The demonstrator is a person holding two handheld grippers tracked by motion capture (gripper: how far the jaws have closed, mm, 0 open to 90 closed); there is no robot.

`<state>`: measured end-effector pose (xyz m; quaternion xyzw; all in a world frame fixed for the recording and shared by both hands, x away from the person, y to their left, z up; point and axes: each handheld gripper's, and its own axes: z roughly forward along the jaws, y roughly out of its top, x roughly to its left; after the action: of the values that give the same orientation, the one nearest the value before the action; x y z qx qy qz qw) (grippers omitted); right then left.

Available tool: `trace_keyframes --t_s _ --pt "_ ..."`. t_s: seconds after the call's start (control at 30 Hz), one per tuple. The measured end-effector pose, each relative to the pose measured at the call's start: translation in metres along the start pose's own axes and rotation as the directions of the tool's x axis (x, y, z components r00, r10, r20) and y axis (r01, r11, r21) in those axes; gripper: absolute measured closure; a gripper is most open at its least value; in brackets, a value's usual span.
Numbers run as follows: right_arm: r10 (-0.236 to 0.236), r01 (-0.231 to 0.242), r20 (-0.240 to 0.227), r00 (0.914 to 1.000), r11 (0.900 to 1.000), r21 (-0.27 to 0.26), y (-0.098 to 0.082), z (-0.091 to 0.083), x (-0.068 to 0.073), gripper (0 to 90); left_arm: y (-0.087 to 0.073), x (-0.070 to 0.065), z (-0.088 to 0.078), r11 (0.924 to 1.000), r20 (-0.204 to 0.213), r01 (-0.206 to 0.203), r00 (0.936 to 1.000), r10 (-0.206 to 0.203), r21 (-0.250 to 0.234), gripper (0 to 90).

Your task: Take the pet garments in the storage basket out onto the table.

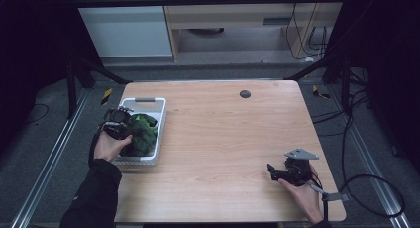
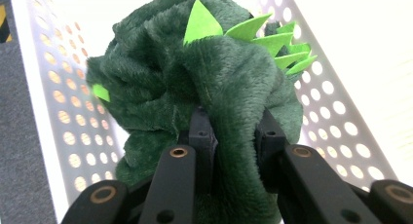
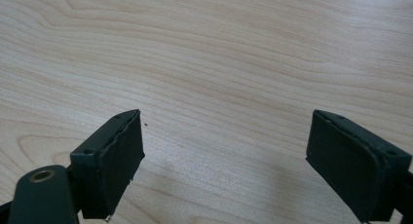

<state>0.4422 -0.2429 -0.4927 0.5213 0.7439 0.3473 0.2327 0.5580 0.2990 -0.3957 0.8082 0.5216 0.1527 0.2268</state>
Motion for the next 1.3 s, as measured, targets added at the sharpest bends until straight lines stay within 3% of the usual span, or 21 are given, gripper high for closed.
trace_keyframes --t_s 0.63,0.97,1.3 --pt "0.001 -0.001 0.008 1.0 1.0 0.001 0.0 0.0 -0.001 13.3 0.013 0.0 -0.052 0.9945 -0.003 -0.037 0.9993 0.037 -0.098 75.1" --pt "-0.001 0.001 0.012 0.9999 1.0 0.0 0.0 0.0 -0.001 13.3 0.017 -0.001 -0.079 0.9872 -0.016 -0.054 0.9985 0.052 -0.15 75.2" --pt "-0.004 0.004 0.016 0.9999 1.0 -0.002 0.0 0.0 -0.001 13.1 0.025 -0.013 -0.101 0.9791 0.005 -0.107 0.9939 0.11 -0.173 75.2"
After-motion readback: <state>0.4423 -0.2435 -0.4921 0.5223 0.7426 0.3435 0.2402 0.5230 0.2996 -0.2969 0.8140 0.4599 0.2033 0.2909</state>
